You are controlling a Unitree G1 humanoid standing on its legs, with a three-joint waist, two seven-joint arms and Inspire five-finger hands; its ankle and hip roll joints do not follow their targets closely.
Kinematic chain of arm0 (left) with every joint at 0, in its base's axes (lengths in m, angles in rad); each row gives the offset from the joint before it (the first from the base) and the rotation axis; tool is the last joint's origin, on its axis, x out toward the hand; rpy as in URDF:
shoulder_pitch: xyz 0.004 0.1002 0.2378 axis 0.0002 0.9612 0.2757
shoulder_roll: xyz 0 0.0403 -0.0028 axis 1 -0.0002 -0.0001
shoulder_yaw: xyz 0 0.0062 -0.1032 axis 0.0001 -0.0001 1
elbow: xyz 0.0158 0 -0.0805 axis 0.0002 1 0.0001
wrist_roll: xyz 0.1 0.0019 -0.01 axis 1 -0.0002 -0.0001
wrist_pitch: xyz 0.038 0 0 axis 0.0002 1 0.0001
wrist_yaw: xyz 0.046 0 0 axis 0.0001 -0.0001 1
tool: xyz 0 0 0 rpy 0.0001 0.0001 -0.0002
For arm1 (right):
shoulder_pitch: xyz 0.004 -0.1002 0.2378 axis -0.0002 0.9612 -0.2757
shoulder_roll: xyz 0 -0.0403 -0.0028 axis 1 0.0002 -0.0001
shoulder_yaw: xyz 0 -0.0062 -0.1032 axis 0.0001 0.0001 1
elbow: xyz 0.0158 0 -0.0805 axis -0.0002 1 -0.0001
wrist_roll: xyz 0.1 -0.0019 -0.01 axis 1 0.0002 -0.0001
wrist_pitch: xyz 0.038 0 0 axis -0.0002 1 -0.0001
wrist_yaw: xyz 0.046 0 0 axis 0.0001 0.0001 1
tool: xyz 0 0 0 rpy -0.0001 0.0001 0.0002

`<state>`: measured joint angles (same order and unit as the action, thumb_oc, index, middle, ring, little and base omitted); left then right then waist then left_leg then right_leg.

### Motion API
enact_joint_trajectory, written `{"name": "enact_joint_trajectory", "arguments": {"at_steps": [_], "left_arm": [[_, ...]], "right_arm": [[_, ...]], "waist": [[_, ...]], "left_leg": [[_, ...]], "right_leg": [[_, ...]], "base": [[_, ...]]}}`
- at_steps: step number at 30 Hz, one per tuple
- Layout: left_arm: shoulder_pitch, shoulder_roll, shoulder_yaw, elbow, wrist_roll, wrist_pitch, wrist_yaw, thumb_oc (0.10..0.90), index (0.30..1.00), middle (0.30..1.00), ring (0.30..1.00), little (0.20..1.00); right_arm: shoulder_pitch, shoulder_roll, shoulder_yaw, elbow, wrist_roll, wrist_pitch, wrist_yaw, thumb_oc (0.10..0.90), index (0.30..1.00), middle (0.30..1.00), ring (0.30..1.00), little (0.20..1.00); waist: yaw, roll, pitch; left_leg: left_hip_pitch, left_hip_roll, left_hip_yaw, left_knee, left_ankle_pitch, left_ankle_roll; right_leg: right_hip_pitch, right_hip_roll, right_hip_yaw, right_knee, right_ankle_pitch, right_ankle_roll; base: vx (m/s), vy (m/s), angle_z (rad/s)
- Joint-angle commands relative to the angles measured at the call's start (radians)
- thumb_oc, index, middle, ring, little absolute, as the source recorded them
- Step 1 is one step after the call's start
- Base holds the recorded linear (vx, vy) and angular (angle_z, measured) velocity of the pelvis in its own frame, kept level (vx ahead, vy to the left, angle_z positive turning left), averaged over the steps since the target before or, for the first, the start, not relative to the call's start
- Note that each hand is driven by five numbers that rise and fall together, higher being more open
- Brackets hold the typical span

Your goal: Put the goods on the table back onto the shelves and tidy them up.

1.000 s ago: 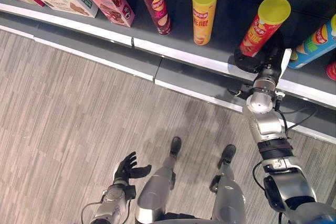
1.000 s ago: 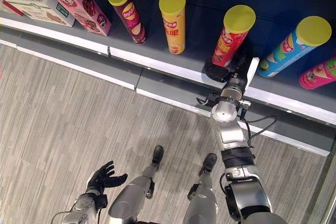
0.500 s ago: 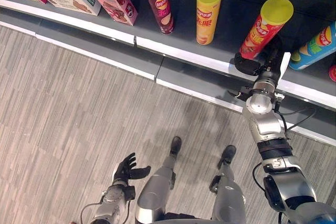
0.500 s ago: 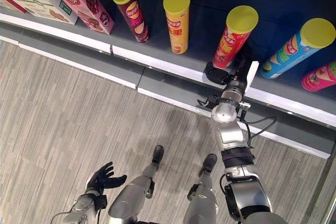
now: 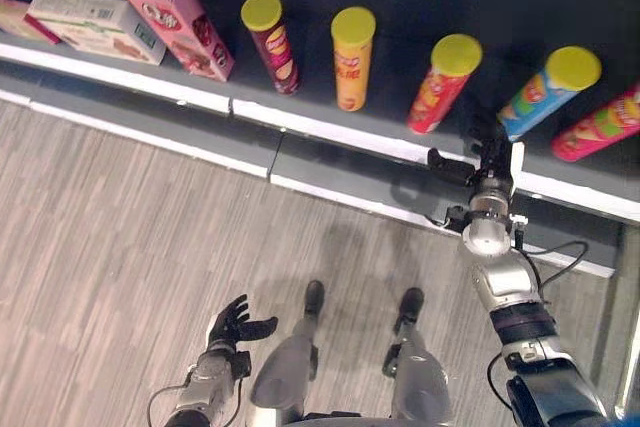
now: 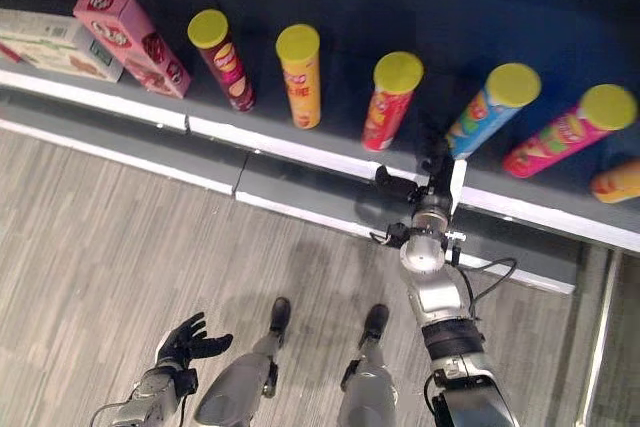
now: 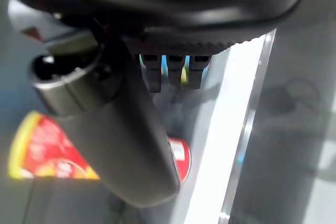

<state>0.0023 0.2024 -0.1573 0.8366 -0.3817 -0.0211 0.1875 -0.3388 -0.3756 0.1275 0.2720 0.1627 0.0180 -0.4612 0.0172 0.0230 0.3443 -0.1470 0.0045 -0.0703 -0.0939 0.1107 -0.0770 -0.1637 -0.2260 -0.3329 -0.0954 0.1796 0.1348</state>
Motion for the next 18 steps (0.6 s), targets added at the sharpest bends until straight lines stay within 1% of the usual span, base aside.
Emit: {"name": "enact_joint_trajectory", "arguments": {"at_steps": [1, 2, 3, 5, 6, 7, 8, 9, 11, 13, 14, 15, 16, 18], "left_arm": [[0.015, 0.038, 0.017, 0.073, 0.058, -0.001, 0.012, 0.8, 0.9, 0.9, 0.9, 0.9], [0.016, 0.038, 0.017, 0.074, 0.058, -0.001, 0.011, 0.8, 0.9, 0.9, 0.9, 0.9], [0.019, 0.033, 0.031, 0.089, 0.079, 0.004, 0.003, 0.8, 0.9, 0.9, 0.9, 0.9], [0.023, 0.029, 0.034, 0.094, 0.087, 0.006, 0.001, 0.8, 0.9, 0.9, 0.9, 0.9], [0.031, 0.027, 0.039, 0.1, 0.102, 0.006, -0.003, 0.8, 0.9, 0.9, 0.9, 0.9], [0.034, 0.025, 0.051, 0.112, 0.107, 0.006, -0.009, 0.8, 0.9, 0.9, 0.9, 0.9], [0.035, 0.021, 0.056, 0.113, 0.117, 0.007, -0.015, 0.8, 0.9, 0.9, 0.9, 0.9], [0.035, 0.021, 0.056, 0.113, 0.117, 0.007, -0.015, 0.8, 0.9, 0.9, 0.9, 0.9], [0.037, 0.018, 0.061, 0.106, 0.132, 0.006, -0.02, 0.8, 0.9, 0.9, 0.9, 0.9], [0.037, 0.018, 0.061, 0.106, 0.132, 0.006, -0.02, 0.8, 0.9, 0.9, 0.9, 0.9], [0.032, 0.02, 0.063, 0.081, 0.125, -0.002, -0.02, 0.8, 0.9, 0.9, 0.9, 0.9], [0.032, 0.02, 0.062, 0.08, 0.125, -0.002, -0.02, 0.8, 0.9, 0.9, 0.9, 0.9], [0.021, 0.023, 0.062, 0.07, 0.121, -0.005, -0.024, 0.8, 0.9, 0.9, 0.9, 0.9], [0.02, 0.024, 0.06, 0.07, 0.123, -0.006, -0.023, 0.8, 0.9, 0.9, 0.9, 0.9]], "right_arm": [[0.061, -0.019, 0.025, -0.169, -0.062, -0.074, 0.119, 0.8, 0.9, 0.9, 0.9, 0.9], [0.063, -0.019, 0.025, -0.17, -0.062, -0.073, 0.119, 0.8, 0.9, 0.9, 0.9, 0.9], [0.117, -0.025, 0.035, -0.189, -0.078, -0.068, 0.163, 0.8, 0.9, 0.9, 0.9, 0.9], [0.143, -0.025, 0.036, -0.208, -0.08, -0.068, 0.179, 0.8, 0.9, 0.9, 0.9, 0.9], [0.174, -0.024, 0.035, -0.228, -0.068, -0.071, 0.202, 0.8, 0.9, 0.9, 0.9, 0.9], [0.224, -0.011, 0.041, -0.242, -0.01, -0.083, 0.25, 0.8, 0.9, 0.9, 0.9, 0.9], [0.262, -0.011, 0.058, -0.27, 0.007, -0.086, 0.291, 0.8, 0.9, 0.9, 0.9, 0.9], [0.262, -0.011, 0.058, -0.27, 0.007, -0.086, 0.291, 0.8, 0.9, 0.9, 0.9, 0.9], [0.288, -0.016, 0.078, -0.277, 0.019, -0.085, 0.343, 0.8, 0.9, 0.9, 0.9, 0.9], [0.288, -0.016, 0.078, -0.277, 0.018, -0.084, 0.343, 0.8, 0.9, 0.9, 0.9, 0.9], [0.322, -0.016, 0.053, -0.266, 0.04, -0.083, 0.358, 0.8, 0.9, 0.9, 0.9, 0.9], [0.322, -0.016, 0.053, -0.267, 0.04, -0.083, 0.358, 0.8, 0.9, 0.9, 0.9, 0.9], [0.335, -0.022, 0.028, -0.263, 0.031, -0.082, 0.35, 0.8, 0.9, 0.9, 0.9, 0.9], [0.342, -0.019, 0.016, -0.261, 0.026, -0.081, 0.345, 0.8, 0.9, 0.9, 0.9, 0.9]], "waist": [[-0.002, -0.023, -0.105], [-0.002, -0.023, -0.105], [-0.015, -0.034, -0.126], [-0.019, -0.038, -0.135], [-0.024, -0.042, -0.145], [-0.037, -0.049, -0.157], [-0.045, -0.057, -0.168], [-0.045, -0.057, -0.168], [-0.059, -0.065, -0.178], [-0.058, -0.065, -0.177], [-0.079, -0.071, -0.183], [-0.078, -0.072, -0.182], [-0.092, -0.075, -0.181], [-0.095, -0.076, -0.181]], "left_leg": [[0.044, 0.015, 0.118, 0.007, -0.115, -0.01], [0.044, 0.015, 0.119, 0.007, -0.116, -0.01], [0.058, 0.014, 0.131, 0.007, -0.121, -0.007], [0.068, 0.014, 0.137, 0.007, -0.126, -0.005], [0.079, 0.013, 0.144, 0.007, -0.132, -0.002], [0.097, 0.009, 0.155, 0.007, -0.139, 0.006], [0.115, 0.007, 0.169, 0.007, -0.147, 0.012], [0.115, 0.007, 0.17, 0.007, -0.147, 0.012], [0.135, -0.001, 0.187, 0.007, -0.155, 0.022], [0.136, -0.001, 0.189, 0.007, -0.155, 0.023], [0.166, -0.009, 0.212, 0.007, -0.171, 0.037], [0.167, -0.009, 0.213, 0.007, -0.171, 0.037], [0.175, -0.014, 0.221, 0.007, -0.174, 0.044], [0.18, -0.014, 0.229, 0.007, -0.178, 0.045]], "right_leg": [[0.068, -0.056, 0.019, 0.008, -0.052, 0.085], [0.068, -0.056, 0.019, 0.008, -0.052, 0.086], [0.075, -0.053, 0.03, 0.008, -0.05, 0.088], [0.078, -0.052, 0.037, 0.008, -0.05, 0.088], [0.083, -0.051, 0.042, 0.008, -0.049, 0.089], [0.089, -0.049, 0.057, 0.008, -0.045, 0.09], [0.092, -0.049, 0.074, 0.008, -0.042, 0.093], [0.092, -0.048, 0.074, 0.008, -0.042, 0.093], [0.089, -0.05, 0.102, 0.014, -0.032, 0.1], [0.089, -0.05, 0.104, 0.014, -0.032, 0.1], [0.084, -0.054, 0.146, 0.029, -0.021, 0.107], [0.084, -0.054, 0.147, 0.03, -0.021, 0.107], [0.078, -0.055, 0.164, 0.04, -0.018, 0.109], [0.075, -0.054, 0.173, 0.039, -0.018, 0.11]], "base": [[0.02, 0.036, -0.26], [0.03, 0.07, -0.23], [0.02, 0.047, -0.25], [0.03, 0.041, -0.21], [0.02, 0.075, -0.25], [0.02, 0.11, -0.3], [0.0, 0.087, -0.34], [-0.03, 0.077, -0.31], [-0.03, 0.073, -0.31], [-0.01, 0.065, -0.48], [-0.02, 0.097, -0.4], [-0.04, 0.136, -0.27], [-0.03, 0.055, -0.33], [-0.02, 0.046, -0.4]]}}
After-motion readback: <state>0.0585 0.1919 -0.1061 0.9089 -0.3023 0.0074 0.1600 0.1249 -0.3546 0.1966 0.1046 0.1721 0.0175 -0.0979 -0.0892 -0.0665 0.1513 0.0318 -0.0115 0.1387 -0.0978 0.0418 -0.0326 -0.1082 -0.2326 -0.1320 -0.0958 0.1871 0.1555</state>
